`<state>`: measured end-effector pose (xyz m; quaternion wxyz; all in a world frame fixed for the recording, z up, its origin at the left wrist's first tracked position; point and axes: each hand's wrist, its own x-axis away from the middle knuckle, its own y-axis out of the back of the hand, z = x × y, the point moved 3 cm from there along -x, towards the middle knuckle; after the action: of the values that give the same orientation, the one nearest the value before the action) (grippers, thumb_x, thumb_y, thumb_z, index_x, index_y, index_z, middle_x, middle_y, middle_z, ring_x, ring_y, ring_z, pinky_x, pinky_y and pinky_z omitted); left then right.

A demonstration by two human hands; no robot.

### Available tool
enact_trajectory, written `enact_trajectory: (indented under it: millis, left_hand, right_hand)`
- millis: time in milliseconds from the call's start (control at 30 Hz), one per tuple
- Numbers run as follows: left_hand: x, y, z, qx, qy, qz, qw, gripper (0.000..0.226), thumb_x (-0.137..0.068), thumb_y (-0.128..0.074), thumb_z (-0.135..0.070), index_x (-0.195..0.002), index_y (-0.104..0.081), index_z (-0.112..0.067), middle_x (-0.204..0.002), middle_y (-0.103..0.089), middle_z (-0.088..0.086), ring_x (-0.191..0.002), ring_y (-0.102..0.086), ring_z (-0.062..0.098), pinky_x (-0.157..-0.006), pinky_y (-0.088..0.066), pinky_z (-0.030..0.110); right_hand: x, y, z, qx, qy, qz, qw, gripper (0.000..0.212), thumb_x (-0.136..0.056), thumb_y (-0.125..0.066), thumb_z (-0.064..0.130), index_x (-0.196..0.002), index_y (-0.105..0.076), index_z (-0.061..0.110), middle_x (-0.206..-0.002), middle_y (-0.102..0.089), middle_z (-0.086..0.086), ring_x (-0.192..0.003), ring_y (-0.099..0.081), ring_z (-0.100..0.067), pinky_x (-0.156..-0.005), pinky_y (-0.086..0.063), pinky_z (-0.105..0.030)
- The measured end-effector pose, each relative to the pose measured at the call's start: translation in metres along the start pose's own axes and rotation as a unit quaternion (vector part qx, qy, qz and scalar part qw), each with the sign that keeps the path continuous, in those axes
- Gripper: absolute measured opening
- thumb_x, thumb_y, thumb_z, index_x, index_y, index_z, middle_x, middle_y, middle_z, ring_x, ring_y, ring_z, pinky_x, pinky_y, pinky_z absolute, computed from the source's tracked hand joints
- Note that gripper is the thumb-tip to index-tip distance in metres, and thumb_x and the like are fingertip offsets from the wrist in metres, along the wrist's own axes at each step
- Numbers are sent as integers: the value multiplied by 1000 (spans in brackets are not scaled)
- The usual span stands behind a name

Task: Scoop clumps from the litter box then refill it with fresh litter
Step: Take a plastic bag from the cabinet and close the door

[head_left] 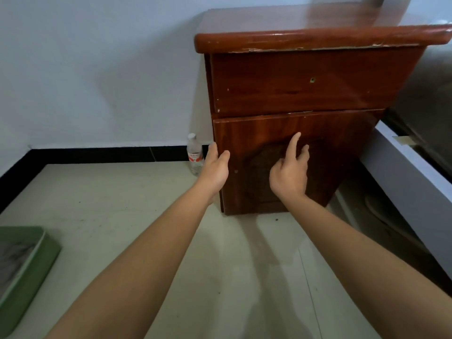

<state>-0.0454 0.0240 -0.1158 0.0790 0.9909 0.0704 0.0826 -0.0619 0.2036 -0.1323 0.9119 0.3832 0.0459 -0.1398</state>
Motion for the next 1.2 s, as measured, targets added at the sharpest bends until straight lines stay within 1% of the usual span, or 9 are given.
enact_trajectory:
  millis: [167,300,400,467,633,800,967,1067,1200]
  left_hand:
    - [-12,-15,-2,-30,15,7,999,61,-102,-27,-52,-155,-9,-27,-163,2,-12,-149,-8,13,-121,-13,42]
    - [-8,7,0,-23,22,3,999,52,-103,-35,-45,-151,-32,-25,-159,-26,-9,-143,-27,10,-119,-21,39]
    - [7,42,-9,-67,4,-9,998,41,-103,-38,-42,-135,-53,-21,-129,-53,-13,-117,-48,2,-103,-34,26]
    - [25,73,-12,-128,-18,-31,991,41,-104,-36,-40,-137,-50,-20,-123,-50,-13,-113,-45,2,-95,-32,23]
    - [76,190,43,-334,1,-78,939,44,-102,-42,-37,-141,-47,-17,-146,-45,-3,-135,-39,14,-109,-26,24]
    - [151,298,141,-438,99,-78,890,44,-101,-45,-37,-137,-50,-13,-143,-49,5,-130,-47,20,-104,-34,30]
    - [222,362,225,-428,179,-86,882,43,-100,-46,-37,-136,-52,-13,-141,-52,6,-125,-51,22,-101,-39,31]
    - [250,378,277,-370,215,-117,896,42,-100,-47,-35,-135,-53,-13,-139,-53,6,-122,-53,22,-99,-41,31]
    - [282,378,350,-268,270,-138,914,40,-100,-46,-29,-136,-51,-13,-139,-53,5,-121,-53,22,-95,-46,30]
  right_hand:
    - [-6,-15,-9,38,44,-6,998,79,-100,-45,14,-157,7,29,-163,13,-18,-144,-22,-41,-99,-45,-40]
    - [-7,-29,-5,30,32,-2,999,90,-95,-50,10,-155,15,26,-159,23,-21,-141,-24,-47,-94,-51,-43]
    - [-8,-39,4,23,2,0,1000,96,-91,-53,10,-154,19,20,-158,23,-24,-141,-18,-51,-102,-45,-47]
    - [-3,-50,18,4,-17,-4,1000,96,-90,-52,10,-154,19,13,-158,21,-26,-143,-11,-52,-111,-35,-53]
    - [30,-96,84,-5,26,13,1000,94,-89,-56,14,-155,10,6,-158,18,-29,-145,-4,-49,-117,-21,-52]
    - [100,-158,153,52,211,150,965,86,-88,-58,21,-156,-6,14,-162,2,-18,-147,-8,-39,-117,-18,-49]
    - [211,-223,191,104,308,359,875,64,-93,-55,30,-150,-32,16,-149,-35,-14,-134,-41,-33,-109,-38,-40]
    - [287,-264,178,105,294,431,846,51,-92,-57,28,-141,-46,16,-134,-51,-12,-117,-57,-29,-99,-45,-32]
    - [379,-309,133,68,154,507,846,26,-94,-57,27,-119,-61,18,-99,-71,-4,-75,-66,-15,-65,-50,-22]
